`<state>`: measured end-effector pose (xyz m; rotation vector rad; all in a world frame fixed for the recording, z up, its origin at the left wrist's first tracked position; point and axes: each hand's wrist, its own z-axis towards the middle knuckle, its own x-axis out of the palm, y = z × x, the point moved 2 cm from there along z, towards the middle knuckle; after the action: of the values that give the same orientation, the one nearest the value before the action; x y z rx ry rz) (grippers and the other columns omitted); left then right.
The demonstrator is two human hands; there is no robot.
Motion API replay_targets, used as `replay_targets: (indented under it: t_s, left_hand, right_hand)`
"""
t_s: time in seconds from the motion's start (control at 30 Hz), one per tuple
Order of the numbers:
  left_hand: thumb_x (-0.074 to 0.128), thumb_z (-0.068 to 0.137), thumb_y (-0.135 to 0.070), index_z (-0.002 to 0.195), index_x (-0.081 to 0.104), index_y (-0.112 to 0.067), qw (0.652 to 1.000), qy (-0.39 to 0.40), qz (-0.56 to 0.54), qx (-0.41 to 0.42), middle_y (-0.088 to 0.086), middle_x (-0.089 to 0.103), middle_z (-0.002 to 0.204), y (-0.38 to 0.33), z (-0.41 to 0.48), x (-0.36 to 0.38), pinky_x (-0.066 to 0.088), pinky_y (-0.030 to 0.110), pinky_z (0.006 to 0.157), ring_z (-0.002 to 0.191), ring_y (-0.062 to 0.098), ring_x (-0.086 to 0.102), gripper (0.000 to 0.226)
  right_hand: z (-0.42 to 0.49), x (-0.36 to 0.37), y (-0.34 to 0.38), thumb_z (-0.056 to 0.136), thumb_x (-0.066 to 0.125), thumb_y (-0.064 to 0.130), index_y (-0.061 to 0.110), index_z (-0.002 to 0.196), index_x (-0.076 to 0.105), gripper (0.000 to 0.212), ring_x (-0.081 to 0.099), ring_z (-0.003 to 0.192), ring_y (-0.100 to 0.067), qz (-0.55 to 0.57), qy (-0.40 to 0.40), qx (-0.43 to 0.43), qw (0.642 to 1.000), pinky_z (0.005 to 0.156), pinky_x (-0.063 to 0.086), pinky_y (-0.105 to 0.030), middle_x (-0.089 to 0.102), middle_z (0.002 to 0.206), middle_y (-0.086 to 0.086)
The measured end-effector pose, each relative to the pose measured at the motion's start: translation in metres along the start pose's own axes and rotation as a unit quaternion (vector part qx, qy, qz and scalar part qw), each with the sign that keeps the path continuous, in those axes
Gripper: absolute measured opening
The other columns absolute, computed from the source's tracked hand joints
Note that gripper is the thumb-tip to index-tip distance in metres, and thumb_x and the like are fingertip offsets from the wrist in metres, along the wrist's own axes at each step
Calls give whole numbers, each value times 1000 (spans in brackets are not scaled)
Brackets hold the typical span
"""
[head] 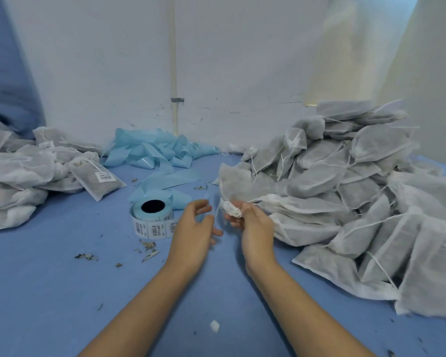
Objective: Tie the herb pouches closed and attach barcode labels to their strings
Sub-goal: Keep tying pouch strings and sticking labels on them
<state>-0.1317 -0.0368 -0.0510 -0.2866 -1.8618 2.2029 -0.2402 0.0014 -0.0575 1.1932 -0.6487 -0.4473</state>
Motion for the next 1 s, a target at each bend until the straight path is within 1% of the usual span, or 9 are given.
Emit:
replay_targets:
  t_s: [0.1, 0.2, 0.4, 0.53, 0.63, 0.73, 0.87, 0.93, 1.0]
  left_hand:
    - [48, 98, -27, 104, 58, -17, 1000, -2, 7, -1, -2, 60, 52, 6, -4, -14, 38, 21, 43, 43, 16, 53, 15]
    - [51, 95, -40, 84, 62, -11, 1000, -18, 6, -12, -1, 42, 37, 10, -6, -17, 30, 16, 36, 33, 11, 37, 33]
    - [65, 88, -23, 82, 67, -21, 997, -75, -28, -14, -8, 61, 65, 13, -4, -19, 36, 25, 54, 49, 5, 46, 6]
    - [67, 86, -18, 78, 66, -24, 994, -92, -50, 1, -13, 58, 59, 13, -6, -20, 37, 25, 56, 55, 9, 47, 10]
    - [66, 87, -18, 79, 66, -25, 990, -124, -64, 30, -6, 62, 71, 3, -3, -24, 41, 31, 65, 63, 13, 49, 10]
    - [65, 88, -20, 81, 64, -27, 983, -160, -79, 51, -3, 61, 76, -10, 4, -33, 42, 34, 72, 69, 16, 50, 10]
    - [65, 88, -18, 83, 66, -24, 982, -158, -84, 68, -7, 62, 74, -21, 7, -40, 41, 31, 70, 62, 11, 48, 9]
    - [66, 88, -18, 81, 67, -24, 981, -162, -83, 73, -11, 62, 71, -23, 6, -42, 41, 28, 67, 58, 7, 48, 9]
    - [67, 87, -18, 80, 68, -26, 978, -169, -91, 78, -12, 63, 71, -27, 6, -43, 41, 27, 67, 57, 6, 48, 11]
  right_hand:
    - [-11, 8, -2, 99, 40, 6, 9, 87, 69, 32, 59, 63, -1, -91, 62, -47, 993, 64, 45, -15, 68, 75, 0]
    - [-21, 11, -2, 100, 43, 9, 13, 87, 70, 30, 60, 67, -10, -146, 110, -71, 981, 69, 48, -23, 68, 72, -4]
    - [-29, 11, 3, 96, 46, 20, 21, 80, 65, 25, 50, 43, -12, -182, 100, -81, 975, 49, 43, -31, 56, 51, 0]
    - [-34, 10, 8, 88, 45, 37, 28, 85, 62, 19, 43, 47, -13, -251, 41, -156, 954, 56, 43, -41, 49, 49, 1]
    - [-37, 11, 16, 86, 51, 33, 33, 96, 65, 17, 48, 57, -6, -260, -16, -224, 939, 59, 44, -34, 53, 62, 7]
    - [-37, 11, 23, 83, 59, 13, 17, 98, 71, 19, 48, 77, -3, -282, -77, -335, 896, 63, 43, -26, 48, 89, 8]
    - [-39, 15, 19, 84, 57, 6, 8, 121, 60, 37, 51, 107, -18, -315, 4, -345, 884, 89, 45, -28, 48, 115, -3]
    - [-39, 19, 14, 88, 52, 10, 9, 134, 48, 46, 45, 122, -15, -340, 81, -269, 897, 102, 38, -27, 47, 130, -3]
    - [-37, 20, 7, 92, 49, 15, 15, 131, 52, 39, 50, 115, -10, -373, 150, -168, 900, 97, 39, -25, 56, 125, 3]
